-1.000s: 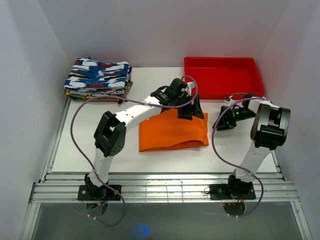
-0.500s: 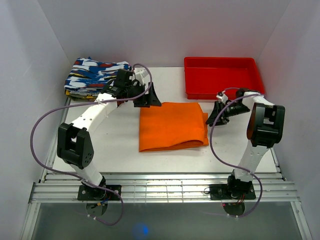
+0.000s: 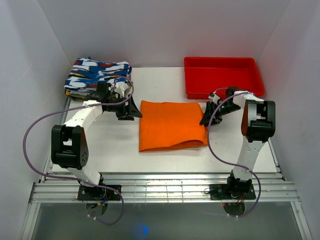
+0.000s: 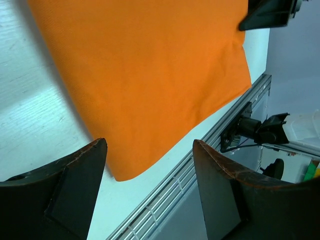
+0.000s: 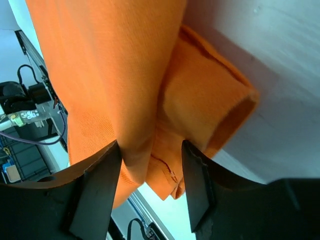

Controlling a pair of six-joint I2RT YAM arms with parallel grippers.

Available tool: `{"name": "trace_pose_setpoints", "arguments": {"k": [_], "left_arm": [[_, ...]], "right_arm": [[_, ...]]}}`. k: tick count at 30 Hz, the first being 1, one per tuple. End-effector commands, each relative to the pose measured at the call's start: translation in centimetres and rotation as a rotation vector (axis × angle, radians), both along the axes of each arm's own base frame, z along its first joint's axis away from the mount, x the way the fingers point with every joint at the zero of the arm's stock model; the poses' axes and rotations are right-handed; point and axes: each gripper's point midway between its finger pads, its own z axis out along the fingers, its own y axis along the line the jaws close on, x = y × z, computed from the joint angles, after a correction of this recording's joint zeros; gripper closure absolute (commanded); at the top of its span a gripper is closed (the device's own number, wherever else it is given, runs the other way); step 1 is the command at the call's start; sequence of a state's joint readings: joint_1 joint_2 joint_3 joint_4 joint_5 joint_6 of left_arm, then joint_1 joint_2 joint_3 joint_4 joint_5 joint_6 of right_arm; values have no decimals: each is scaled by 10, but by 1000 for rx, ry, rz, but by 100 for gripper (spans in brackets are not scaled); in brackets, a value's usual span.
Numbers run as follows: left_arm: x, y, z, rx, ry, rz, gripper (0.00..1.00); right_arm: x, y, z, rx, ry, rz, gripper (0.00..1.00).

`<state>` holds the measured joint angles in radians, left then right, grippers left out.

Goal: Fold and stack the trousers
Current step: Fold the trousers

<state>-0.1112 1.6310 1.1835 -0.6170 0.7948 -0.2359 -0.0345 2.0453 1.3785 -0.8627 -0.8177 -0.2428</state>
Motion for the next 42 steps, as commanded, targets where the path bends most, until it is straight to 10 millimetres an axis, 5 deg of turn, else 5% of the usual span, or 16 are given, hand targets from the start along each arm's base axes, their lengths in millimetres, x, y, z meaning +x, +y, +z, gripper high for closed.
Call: {"name": "trace_pose_setpoints", "arguments": {"k": [1,5,7,10,14,17,22,24,29,32,36,40,42], "left_arm": [[-4,-9,11,-44,-60,-65,21],[-5,-8,13,-45,-68,-60,21],[-7,-7,15,-48,-74,-60,23],[-11,-9,22,-71,-91,-72,25],[-14,-16,25,-115,-108,-116,39],[-16,-27,19,-169,-86,-163,50],[-22,-57,11,-255,-57,-255,56],[-32,-77,7,-283,-35,-311,60],[-53,-103,-23,-272,56,-331,67],[-55,-102,-46,-266,112,-299,71],[-50,-103,-53,-258,106,-277,73],[-47,-105,-52,-259,118,-274,73],[-45,-105,-49,-257,122,-269,73]], "right_arm": [[8,17,13,64,-21,26,55],[8,27,48,144,-92,49,92],[5,28,77,168,-181,72,92],[-1,15,78,170,-220,44,92],[-8,-12,28,99,-143,3,92],[-17,-14,-11,69,-88,20,92],[-12,-20,-40,9,-83,25,92],[-11,-23,-38,-11,-80,25,88],[0,-38,1,-102,-199,72,36],[8,-43,44,-130,-326,111,29],[-12,0,97,79,-384,175,34],[-73,67,85,221,-241,349,40],[-89,81,73,253,-194,377,41]]}}
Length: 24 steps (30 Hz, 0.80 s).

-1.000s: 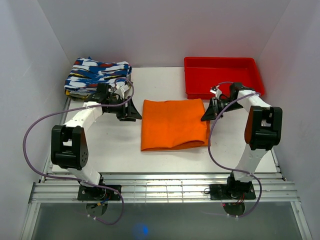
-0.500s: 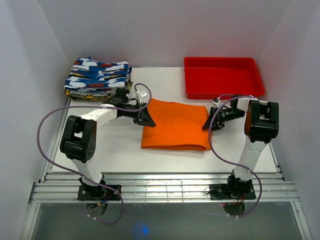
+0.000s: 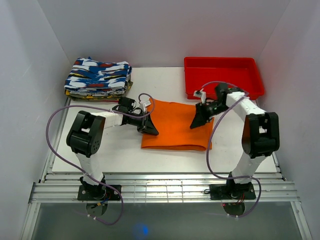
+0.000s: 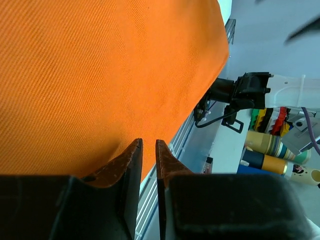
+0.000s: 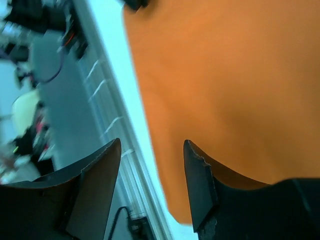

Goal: Fold and stack the trousers
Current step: Fold the trousers

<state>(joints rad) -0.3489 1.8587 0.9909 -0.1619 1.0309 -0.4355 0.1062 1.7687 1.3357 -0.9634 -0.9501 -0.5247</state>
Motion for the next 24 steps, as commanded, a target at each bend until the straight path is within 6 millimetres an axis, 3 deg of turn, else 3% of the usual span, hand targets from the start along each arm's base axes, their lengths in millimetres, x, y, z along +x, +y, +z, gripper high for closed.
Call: {"name": "trace_pose_setpoints", "arguments": {"k": [1,5,6,7,12,14,17,19,21,22,24], "left_arm": [[11,-6,22,-36,-58,0,70],[4,-3,14,-24,-16,-14,69],[-2,0,3,0,21,-10,69],[-10,7,-27,65,99,5,69],[-30,35,-79,191,229,77,74],[-30,50,-86,217,245,108,75],[-37,63,-82,221,235,114,78],[-39,61,-63,183,192,87,77],[-36,55,-33,99,115,52,73],[-26,51,-5,57,16,44,67],[-12,43,32,-9,-115,15,62]], "right_arm": [[-56,35,-23,70,213,112,42],[-80,21,-71,-42,339,130,42],[-84,16,-81,-71,369,125,43],[-83,-6,-115,-137,446,65,45],[-85,-28,-142,-209,515,17,45],[-88,-32,-145,-235,503,25,45],[-94,-29,-135,-216,494,46,45],[-92,-24,-117,-175,406,93,44],[-77,-20,-89,-144,274,81,43],[-63,-19,-75,-135,205,73,41],[-41,-19,-49,-115,103,43,41]]}}
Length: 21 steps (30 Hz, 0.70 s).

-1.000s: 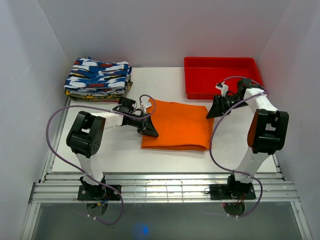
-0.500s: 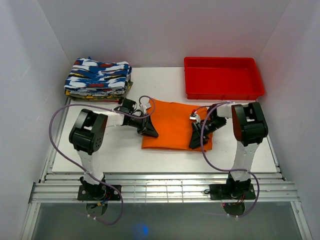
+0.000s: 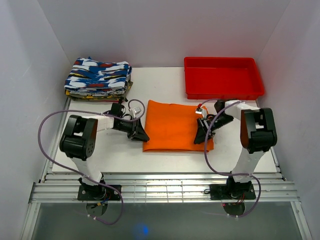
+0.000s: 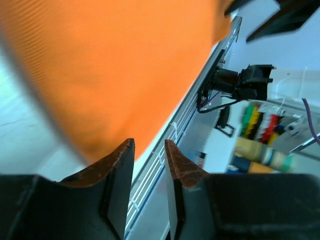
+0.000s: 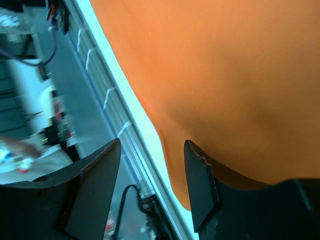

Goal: Fold and stack the trousers
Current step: Fold the trousers

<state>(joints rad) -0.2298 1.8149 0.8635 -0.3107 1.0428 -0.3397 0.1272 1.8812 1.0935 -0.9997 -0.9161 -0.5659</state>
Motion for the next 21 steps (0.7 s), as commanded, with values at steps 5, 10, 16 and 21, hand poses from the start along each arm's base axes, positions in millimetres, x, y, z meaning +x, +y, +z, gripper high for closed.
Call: {"name": "trace_pose_setpoints", "arguments": {"k": [5,10,16,21], "left_arm": [[86,-22,112,-81,-504,-15,51],[140,-39,87,-64,-448,66,51],[192,-48,12,-4,-375,156,51],[218,-37,-14,49,-418,163,49]], "right_arm": [[108,-10,63,3,-356,-101,37],[150,-11,37,-17,-318,-132,37],[175,-27,-32,-130,-278,-180,41],[202,-38,-26,-179,-363,-208,41]]}}
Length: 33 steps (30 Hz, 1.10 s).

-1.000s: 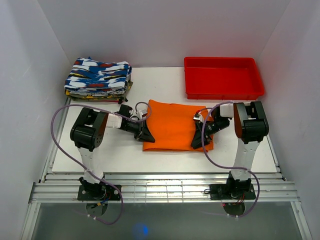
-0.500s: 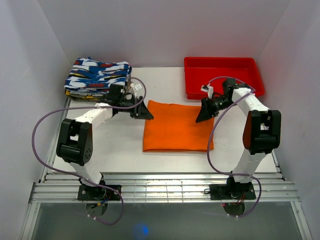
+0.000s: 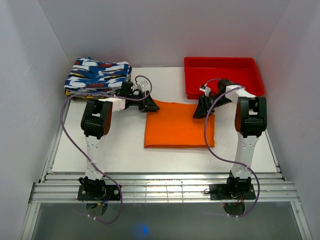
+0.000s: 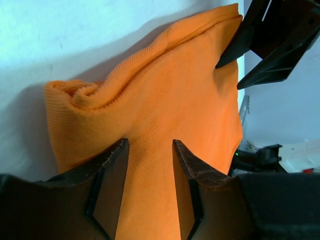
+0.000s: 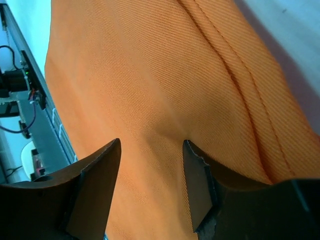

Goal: Fold and stack the trousers
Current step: Fold the trousers, then neatly place the folded trousers to the corner

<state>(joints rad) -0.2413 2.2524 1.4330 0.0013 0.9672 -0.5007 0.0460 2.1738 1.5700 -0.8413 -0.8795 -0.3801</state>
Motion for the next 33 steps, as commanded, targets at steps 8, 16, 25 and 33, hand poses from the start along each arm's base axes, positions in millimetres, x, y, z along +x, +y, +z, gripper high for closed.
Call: {"name": "trace_pose_setpoints", "arguments": {"k": [8,16,25,33], "left_arm": [[42,29,120,172,-487,87,21],[7,94,237,392,-793,337,2],[-99,128,162,518,-457,335,2],[-174,107,90,328,-79,356,2]], "right_arm": [[54,-35,129,-208,-526,-61,30],[5,-90,233,-497,-945,-253,10],[-80,-126,103,-658,-436,-291,2],[-102,-121,39,-538,-87,-386,1]]}}
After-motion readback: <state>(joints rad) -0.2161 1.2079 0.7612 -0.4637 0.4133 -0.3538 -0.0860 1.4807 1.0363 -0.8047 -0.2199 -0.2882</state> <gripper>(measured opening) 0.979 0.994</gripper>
